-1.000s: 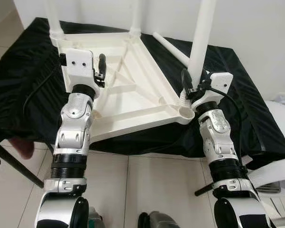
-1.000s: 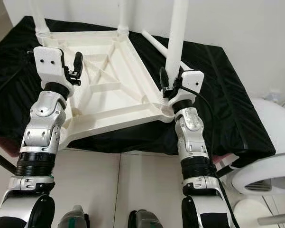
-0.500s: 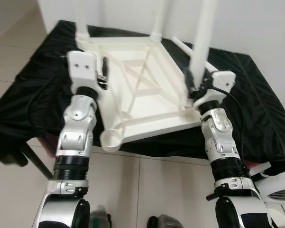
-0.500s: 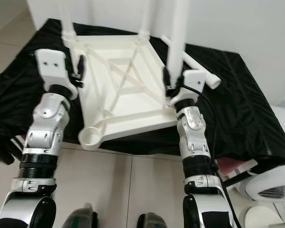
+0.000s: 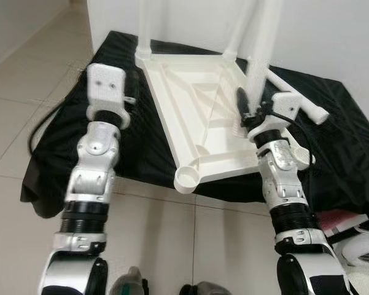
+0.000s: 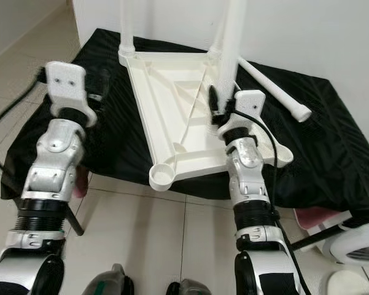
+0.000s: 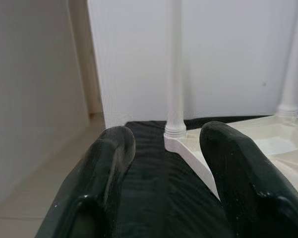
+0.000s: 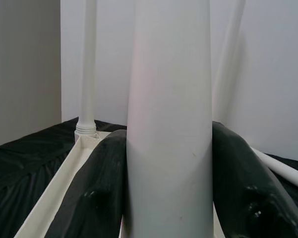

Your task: Building children table

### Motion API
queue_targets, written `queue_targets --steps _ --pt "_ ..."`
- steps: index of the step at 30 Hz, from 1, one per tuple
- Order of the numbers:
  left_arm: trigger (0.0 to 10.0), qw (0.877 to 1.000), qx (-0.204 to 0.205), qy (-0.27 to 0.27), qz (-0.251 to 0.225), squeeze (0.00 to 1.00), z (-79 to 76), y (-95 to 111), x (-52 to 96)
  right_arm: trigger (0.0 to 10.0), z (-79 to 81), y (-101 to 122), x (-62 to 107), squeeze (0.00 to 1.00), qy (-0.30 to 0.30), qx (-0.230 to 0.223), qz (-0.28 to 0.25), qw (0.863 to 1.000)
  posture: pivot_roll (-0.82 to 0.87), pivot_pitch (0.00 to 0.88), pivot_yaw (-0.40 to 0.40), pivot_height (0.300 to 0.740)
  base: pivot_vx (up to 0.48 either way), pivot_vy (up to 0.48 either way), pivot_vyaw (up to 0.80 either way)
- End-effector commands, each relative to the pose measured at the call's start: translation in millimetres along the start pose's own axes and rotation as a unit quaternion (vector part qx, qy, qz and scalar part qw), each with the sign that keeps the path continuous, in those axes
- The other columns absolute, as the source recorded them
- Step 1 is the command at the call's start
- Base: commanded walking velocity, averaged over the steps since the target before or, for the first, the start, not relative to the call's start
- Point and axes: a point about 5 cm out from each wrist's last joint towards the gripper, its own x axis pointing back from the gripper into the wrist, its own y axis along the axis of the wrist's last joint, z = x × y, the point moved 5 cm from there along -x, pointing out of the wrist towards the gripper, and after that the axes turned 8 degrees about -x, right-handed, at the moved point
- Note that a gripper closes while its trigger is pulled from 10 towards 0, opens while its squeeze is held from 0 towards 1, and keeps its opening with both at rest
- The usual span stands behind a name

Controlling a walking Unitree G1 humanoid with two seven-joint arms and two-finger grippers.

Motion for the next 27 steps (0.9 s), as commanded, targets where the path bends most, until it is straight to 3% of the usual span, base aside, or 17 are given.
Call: queue_targets --steps 1,27 --pt "10.0 0.999 0.001 -0.032 -0.02 0.0 -16.2 10.6 -0.7 10.0 -7.0 8.8 -1.1 0.0 -0.006 0.007 -0.016 1.0 0.12 0.01 -0.104 0.74 0.0 0.0 0.0" --pt "10.0 0.998 0.014 -0.049 -0.03 0.0 -19.9 14.6 1.6 10.0 -10.3 10.2 0.4 0.0 -0.009 0.013 -0.015 1.0 0.11 0.024 -0.103 0.74 0.0 0.0 0.0"
